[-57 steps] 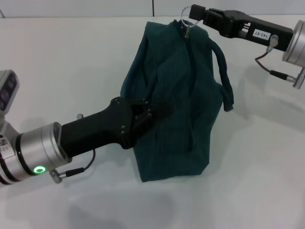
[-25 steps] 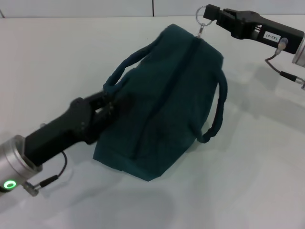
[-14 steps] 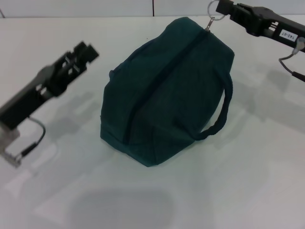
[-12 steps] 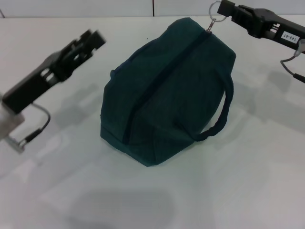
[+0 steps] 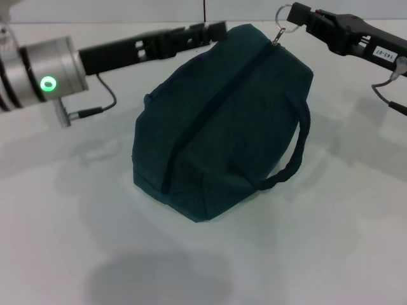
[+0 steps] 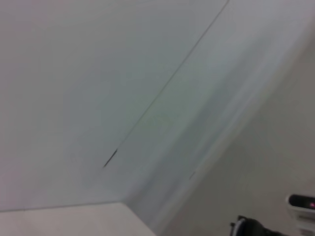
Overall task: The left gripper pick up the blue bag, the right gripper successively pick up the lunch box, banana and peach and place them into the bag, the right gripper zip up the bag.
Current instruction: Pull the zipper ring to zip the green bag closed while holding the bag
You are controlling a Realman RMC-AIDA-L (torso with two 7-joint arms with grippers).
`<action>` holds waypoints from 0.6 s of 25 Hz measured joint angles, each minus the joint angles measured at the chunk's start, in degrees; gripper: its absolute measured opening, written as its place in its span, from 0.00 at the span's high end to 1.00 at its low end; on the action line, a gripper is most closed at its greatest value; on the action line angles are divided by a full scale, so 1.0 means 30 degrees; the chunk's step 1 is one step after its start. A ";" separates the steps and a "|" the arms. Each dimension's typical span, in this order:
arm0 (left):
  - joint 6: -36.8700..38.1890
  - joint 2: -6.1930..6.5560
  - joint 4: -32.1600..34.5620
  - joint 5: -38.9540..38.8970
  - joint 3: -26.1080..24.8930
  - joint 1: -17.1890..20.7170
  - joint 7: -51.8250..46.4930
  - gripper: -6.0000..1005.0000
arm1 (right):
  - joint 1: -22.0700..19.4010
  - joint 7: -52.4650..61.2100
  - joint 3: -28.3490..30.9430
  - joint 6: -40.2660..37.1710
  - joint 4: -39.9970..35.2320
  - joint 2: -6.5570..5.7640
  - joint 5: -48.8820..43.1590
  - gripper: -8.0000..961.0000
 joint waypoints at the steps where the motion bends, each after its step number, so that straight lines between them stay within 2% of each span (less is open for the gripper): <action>1: -0.0203 0.0000 0.0137 0.0230 -0.0013 -0.0245 -0.0471 0.13 | -0.0008 -0.0070 0.0001 -0.0079 0.0000 0.0009 0.0001 0.98; 8: -0.1376 -0.0062 0.0228 0.0400 -0.0034 -0.0808 -0.1585 0.14 | -0.0082 -0.0273 0.0001 -0.0450 0.0130 0.0050 0.0021 0.98; 15: -0.1547 -0.0364 0.0244 0.1072 -0.0017 -0.0823 -0.2157 0.14 | -0.0264 -0.0417 0.0001 -0.0560 0.0055 0.0058 0.0021 0.99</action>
